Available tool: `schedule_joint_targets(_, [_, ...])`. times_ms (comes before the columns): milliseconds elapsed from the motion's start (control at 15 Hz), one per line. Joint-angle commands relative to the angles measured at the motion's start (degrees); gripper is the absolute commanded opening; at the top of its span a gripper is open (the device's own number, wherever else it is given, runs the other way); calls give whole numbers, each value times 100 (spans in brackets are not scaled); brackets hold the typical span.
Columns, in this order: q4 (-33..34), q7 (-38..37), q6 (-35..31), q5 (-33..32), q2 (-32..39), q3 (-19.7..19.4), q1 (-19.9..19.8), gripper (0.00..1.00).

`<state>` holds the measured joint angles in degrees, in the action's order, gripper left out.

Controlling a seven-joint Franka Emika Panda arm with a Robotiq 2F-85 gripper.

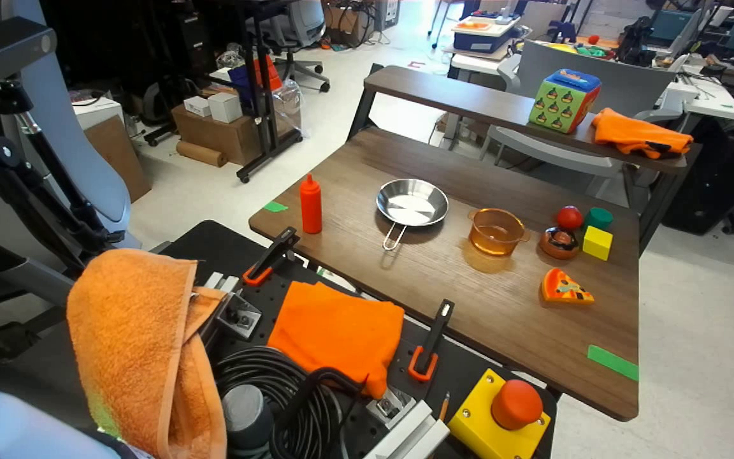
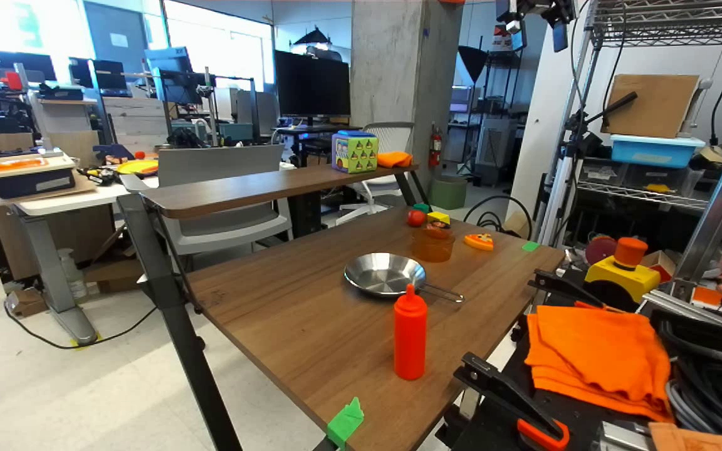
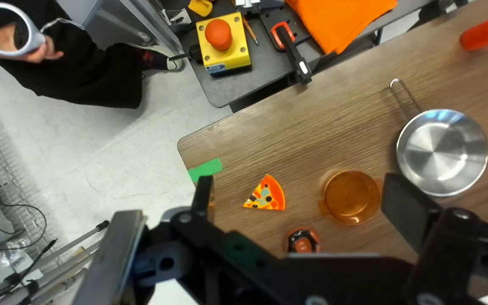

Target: Pick up the yellow object from the table and put it in the pot

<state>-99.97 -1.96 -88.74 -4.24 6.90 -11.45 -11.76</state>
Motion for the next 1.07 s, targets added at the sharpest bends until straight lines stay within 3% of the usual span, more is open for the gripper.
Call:
schedule_joint_targets(0, [362,-513,-79,393,82,-213,-229,100])
schedule_joint_targets(267, [1253,-749,514,1405,570,-421,-571,100])
schedule_joint_targets(467, [1670,-711,797,2235,860,-368,-722,100])
schedule_joint_targets(1000, [2602,-1807,803,2170,1773,-326,-640,100])
